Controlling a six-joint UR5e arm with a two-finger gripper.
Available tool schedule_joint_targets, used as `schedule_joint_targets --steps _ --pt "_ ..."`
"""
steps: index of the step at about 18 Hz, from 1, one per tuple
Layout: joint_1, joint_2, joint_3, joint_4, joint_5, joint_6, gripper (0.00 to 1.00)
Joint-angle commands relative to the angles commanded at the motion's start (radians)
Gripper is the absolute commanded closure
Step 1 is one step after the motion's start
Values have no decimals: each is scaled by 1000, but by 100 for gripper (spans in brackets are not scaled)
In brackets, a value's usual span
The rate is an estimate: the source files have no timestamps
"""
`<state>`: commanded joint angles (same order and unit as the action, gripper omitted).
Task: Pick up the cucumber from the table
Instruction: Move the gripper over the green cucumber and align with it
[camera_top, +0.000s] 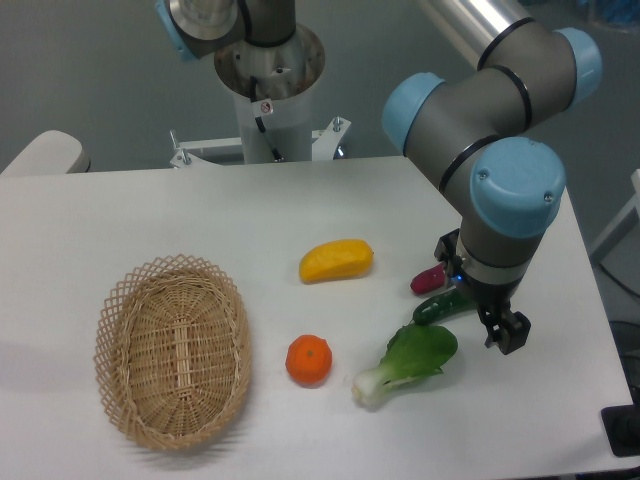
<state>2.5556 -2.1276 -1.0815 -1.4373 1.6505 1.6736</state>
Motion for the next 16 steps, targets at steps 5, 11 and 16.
schedule_joint_targets --steps 5,11,16 --pt "-2 2 -17 2 -2 0 0" --pt "-9 5 -70 46 2 -17 0" --pt "-18 18 -205 182 11 -25 0"
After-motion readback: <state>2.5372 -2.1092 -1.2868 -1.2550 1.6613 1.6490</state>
